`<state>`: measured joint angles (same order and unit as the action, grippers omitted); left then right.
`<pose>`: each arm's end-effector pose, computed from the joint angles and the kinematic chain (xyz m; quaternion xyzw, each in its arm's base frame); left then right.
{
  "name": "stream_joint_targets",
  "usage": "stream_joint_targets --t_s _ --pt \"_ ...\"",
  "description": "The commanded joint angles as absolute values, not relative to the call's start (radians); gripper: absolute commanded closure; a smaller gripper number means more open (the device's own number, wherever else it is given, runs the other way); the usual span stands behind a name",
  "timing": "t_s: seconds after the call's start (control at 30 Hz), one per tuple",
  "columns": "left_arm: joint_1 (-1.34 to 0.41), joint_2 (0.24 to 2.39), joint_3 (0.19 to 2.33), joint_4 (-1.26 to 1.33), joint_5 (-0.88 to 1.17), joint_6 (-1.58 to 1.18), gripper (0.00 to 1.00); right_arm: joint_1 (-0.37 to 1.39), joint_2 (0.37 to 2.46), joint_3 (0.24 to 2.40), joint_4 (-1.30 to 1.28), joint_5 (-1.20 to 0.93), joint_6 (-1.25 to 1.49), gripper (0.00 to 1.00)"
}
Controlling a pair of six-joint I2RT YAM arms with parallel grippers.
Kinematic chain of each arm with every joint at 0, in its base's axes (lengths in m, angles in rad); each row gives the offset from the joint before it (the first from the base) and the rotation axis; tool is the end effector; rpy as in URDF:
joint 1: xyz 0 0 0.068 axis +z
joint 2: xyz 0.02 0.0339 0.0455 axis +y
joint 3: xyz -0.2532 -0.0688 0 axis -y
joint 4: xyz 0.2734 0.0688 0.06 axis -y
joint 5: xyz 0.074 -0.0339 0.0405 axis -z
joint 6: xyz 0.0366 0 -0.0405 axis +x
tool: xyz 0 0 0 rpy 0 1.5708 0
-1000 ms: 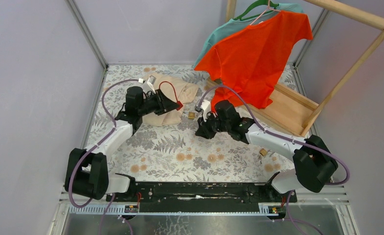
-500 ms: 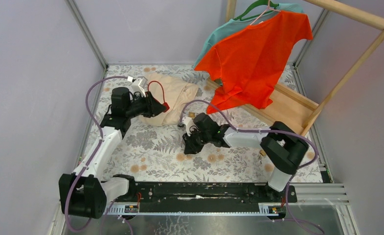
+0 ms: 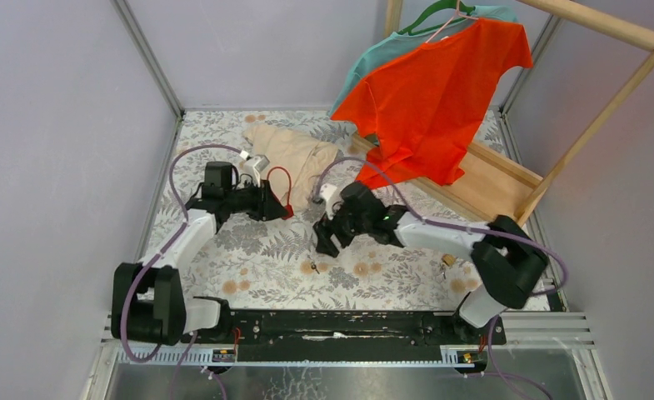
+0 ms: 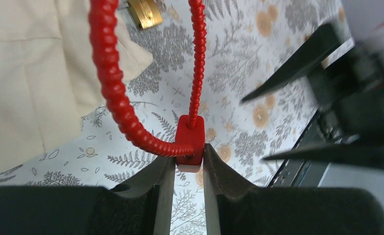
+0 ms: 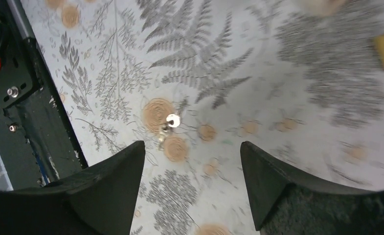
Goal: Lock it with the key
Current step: Place the key at the center of the board, then place the lock at the center of the board.
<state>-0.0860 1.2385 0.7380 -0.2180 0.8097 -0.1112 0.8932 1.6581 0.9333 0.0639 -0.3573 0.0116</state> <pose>0.2775 -0.0505 0.2090 0.1523 0.8389 -0.3943 0.3428 0.2233 0.2979 0.1629 -0.4478 0.7662 0.3326 0.3191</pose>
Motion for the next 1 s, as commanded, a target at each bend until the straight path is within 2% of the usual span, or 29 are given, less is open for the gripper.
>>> stream_joint_targets --t_s 0.0,0.17,0.43,0.97 --pt "-0.129 1.329 0.757 -0.27 0.902 0.059 1.0 0.764 1.473 0.913 0.009 -0.297 -0.09 0.21" --pt "-0.207 1.495 0.813 -0.42 0.9 0.189 0.98 0.631 1.374 0.907 -0.101 -0.299 -0.152 0.19" --pt "-0.222 1.678 0.894 -0.49 0.878 0.204 0.97 0.562 1.275 0.854 -0.163 -0.291 -0.187 0.18" --pt "-0.245 1.729 0.996 -0.665 0.74 0.344 0.84 0.473 1.248 0.831 -0.154 -0.298 -0.204 0.18"
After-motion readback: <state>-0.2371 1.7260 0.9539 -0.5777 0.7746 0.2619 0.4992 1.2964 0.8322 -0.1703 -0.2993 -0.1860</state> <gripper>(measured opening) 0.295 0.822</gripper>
